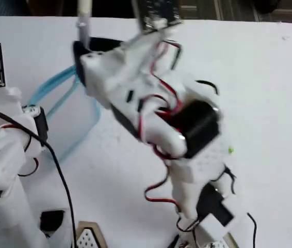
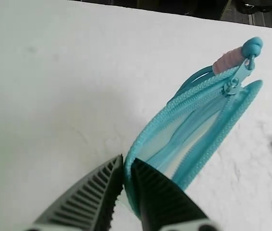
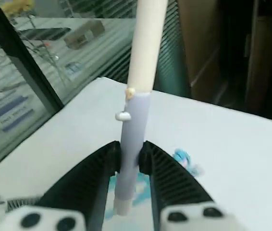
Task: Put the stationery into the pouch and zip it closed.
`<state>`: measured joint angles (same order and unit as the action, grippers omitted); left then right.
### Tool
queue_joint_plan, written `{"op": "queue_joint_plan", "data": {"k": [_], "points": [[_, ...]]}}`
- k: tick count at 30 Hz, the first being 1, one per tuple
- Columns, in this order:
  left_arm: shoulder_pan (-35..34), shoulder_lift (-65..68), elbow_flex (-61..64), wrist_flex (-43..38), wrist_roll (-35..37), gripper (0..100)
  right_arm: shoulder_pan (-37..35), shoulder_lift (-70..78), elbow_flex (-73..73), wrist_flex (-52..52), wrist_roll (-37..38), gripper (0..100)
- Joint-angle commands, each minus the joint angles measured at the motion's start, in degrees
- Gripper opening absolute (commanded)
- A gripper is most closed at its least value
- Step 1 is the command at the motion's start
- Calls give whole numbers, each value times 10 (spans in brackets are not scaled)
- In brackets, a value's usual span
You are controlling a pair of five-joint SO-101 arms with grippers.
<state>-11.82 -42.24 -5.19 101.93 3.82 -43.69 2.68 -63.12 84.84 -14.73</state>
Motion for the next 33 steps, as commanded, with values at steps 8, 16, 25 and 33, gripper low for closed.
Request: {"op": "queue_joint_plan", "data": {"k": [8, 16, 25, 33], "points": [[7, -14, 24, -4, -3, 22, -25, 109, -6, -61, -83, 18], [7, -13, 23, -5, -3, 22, -19, 135, -1, -53, -62, 18], [7, -11, 24, -20, 0, 22, -5, 145, -6, 7, -31, 18], [7, -9, 24, -22, 1, 22, 0, 193, 11, -42, -32, 18]]}}
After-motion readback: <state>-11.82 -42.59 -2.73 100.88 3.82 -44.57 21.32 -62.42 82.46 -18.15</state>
